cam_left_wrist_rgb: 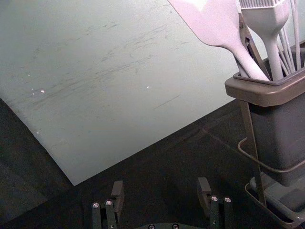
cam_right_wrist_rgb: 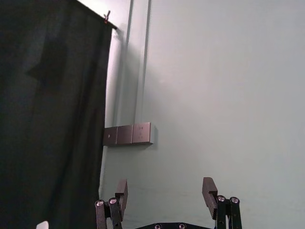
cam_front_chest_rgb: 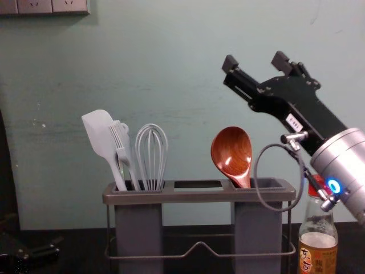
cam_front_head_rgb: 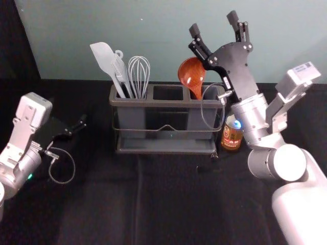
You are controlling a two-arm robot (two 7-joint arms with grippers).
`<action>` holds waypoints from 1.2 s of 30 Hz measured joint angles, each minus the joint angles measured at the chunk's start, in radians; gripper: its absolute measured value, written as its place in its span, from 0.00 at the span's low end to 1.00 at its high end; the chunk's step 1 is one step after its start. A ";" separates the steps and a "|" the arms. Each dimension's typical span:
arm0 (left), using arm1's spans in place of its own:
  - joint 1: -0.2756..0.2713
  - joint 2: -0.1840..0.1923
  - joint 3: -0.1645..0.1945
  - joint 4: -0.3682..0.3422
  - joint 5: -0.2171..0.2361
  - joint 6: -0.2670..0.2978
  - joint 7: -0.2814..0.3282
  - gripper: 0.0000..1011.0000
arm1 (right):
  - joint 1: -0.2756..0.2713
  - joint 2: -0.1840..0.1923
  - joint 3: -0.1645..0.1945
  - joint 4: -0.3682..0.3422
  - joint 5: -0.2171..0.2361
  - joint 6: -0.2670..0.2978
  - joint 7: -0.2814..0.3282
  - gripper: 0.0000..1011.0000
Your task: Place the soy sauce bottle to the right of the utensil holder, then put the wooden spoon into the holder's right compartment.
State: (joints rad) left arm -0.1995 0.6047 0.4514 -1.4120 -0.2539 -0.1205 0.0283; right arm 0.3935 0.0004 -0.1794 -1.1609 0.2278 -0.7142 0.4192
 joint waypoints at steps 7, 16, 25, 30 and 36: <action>0.000 0.000 0.000 0.000 0.000 0.000 0.000 0.99 | -0.038 0.031 0.036 -0.080 -0.013 0.019 -0.029 0.99; 0.000 0.000 0.000 0.000 0.000 0.000 0.000 0.99 | -0.087 0.079 0.127 -0.142 -0.019 0.006 -0.064 0.99; 0.000 0.000 0.000 0.000 0.000 0.000 0.000 0.99 | -0.155 0.105 0.194 -0.207 -0.252 0.186 -0.231 0.99; 0.000 0.000 0.000 0.000 0.000 0.000 0.000 0.99 | -0.191 0.137 0.192 -0.229 -0.329 0.368 -0.275 0.99; 0.000 0.000 0.000 0.000 0.000 0.000 0.000 0.99 | -0.213 0.173 0.171 -0.228 -0.368 0.492 -0.282 0.99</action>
State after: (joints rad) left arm -0.1995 0.6047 0.4514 -1.4120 -0.2539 -0.1205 0.0283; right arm 0.1809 0.1738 -0.0080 -1.3889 -0.1400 -0.2220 0.1376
